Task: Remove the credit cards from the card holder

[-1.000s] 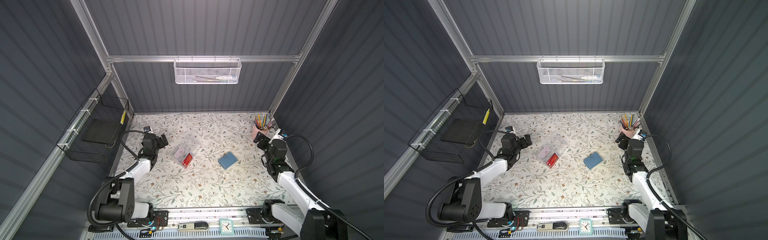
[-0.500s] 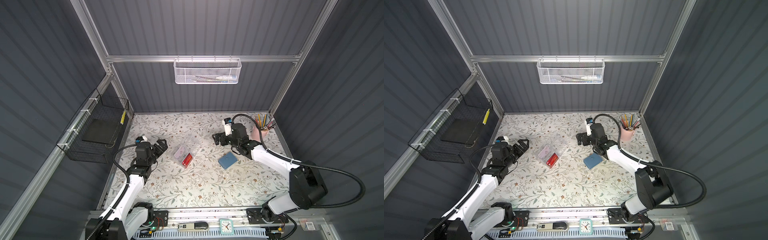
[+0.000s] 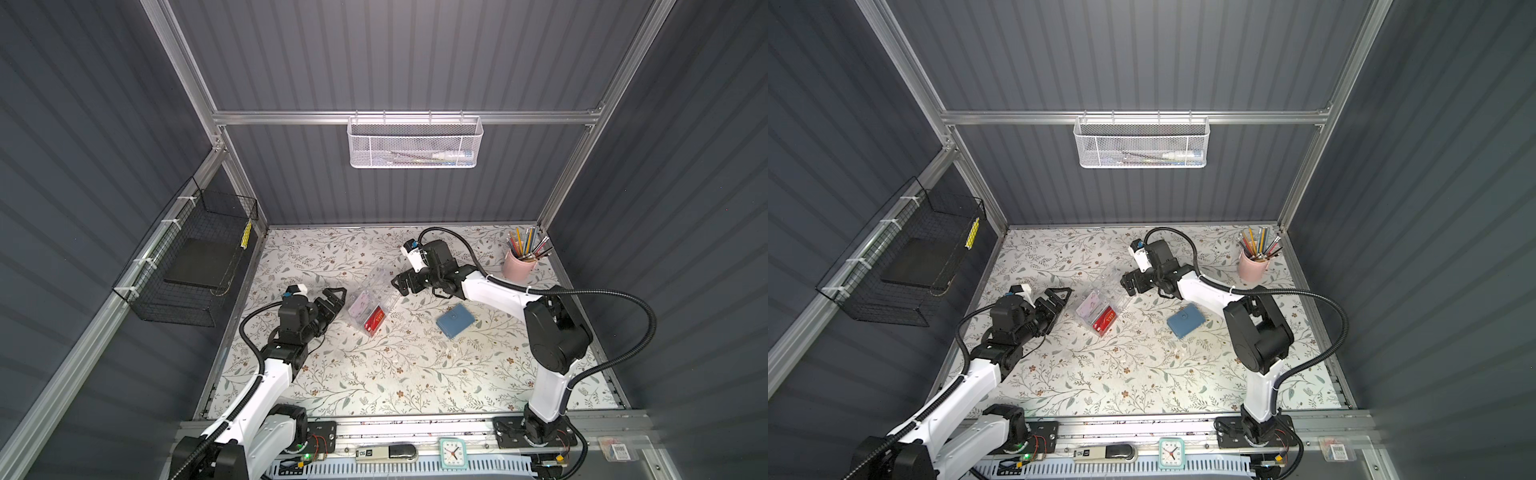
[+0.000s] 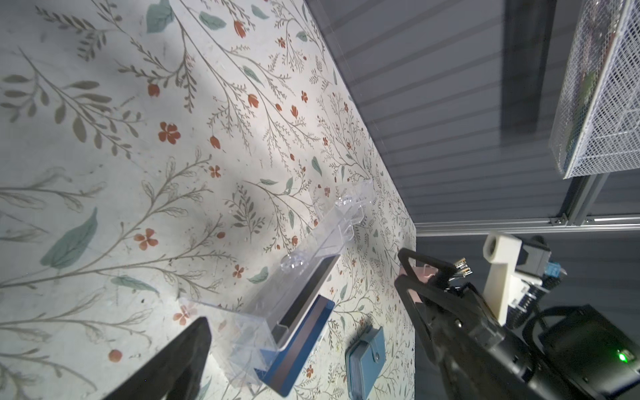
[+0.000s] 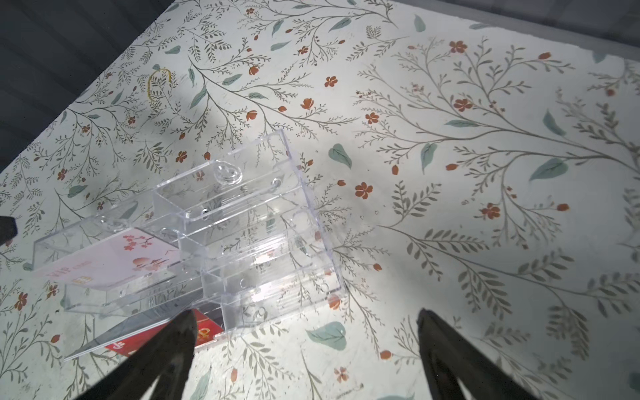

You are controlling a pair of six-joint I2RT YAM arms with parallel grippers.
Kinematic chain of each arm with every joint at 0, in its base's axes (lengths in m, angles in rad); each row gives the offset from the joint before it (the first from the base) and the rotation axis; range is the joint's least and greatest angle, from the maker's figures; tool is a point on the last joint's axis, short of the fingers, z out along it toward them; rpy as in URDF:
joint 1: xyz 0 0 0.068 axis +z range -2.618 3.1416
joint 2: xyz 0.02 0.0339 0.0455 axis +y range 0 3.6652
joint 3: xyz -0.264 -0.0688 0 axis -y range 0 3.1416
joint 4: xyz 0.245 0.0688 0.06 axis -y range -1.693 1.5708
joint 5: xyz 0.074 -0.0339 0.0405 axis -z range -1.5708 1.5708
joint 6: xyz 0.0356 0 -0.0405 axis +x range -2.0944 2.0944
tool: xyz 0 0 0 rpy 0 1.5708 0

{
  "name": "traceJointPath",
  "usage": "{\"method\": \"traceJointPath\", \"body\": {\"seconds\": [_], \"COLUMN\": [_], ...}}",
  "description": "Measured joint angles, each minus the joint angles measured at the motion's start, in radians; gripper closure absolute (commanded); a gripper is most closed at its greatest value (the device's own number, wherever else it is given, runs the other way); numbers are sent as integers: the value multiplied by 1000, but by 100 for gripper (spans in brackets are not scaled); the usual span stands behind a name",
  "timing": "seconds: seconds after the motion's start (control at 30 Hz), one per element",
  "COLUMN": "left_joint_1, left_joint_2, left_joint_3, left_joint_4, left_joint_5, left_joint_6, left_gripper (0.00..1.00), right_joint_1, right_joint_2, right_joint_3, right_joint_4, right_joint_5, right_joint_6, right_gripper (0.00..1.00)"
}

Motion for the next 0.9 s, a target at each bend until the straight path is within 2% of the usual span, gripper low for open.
{"method": "traceJointPath", "body": {"seconds": [0.4, 0.9], "left_joint_1": [-38, -61], "left_joint_2": [50, 278], "left_joint_3": [-35, 3], "left_joint_4": [40, 171], "left_joint_5": [7, 14], "left_joint_6": [-77, -71], "left_gripper": [0, 0], "right_joint_1": [0, -8], "right_joint_2": [86, 157], "right_joint_3": [44, 111], "right_joint_4": [-23, -30], "right_joint_5": [-67, -142], "right_joint_6": [-1, -3], "right_gripper": [1, 1]}}
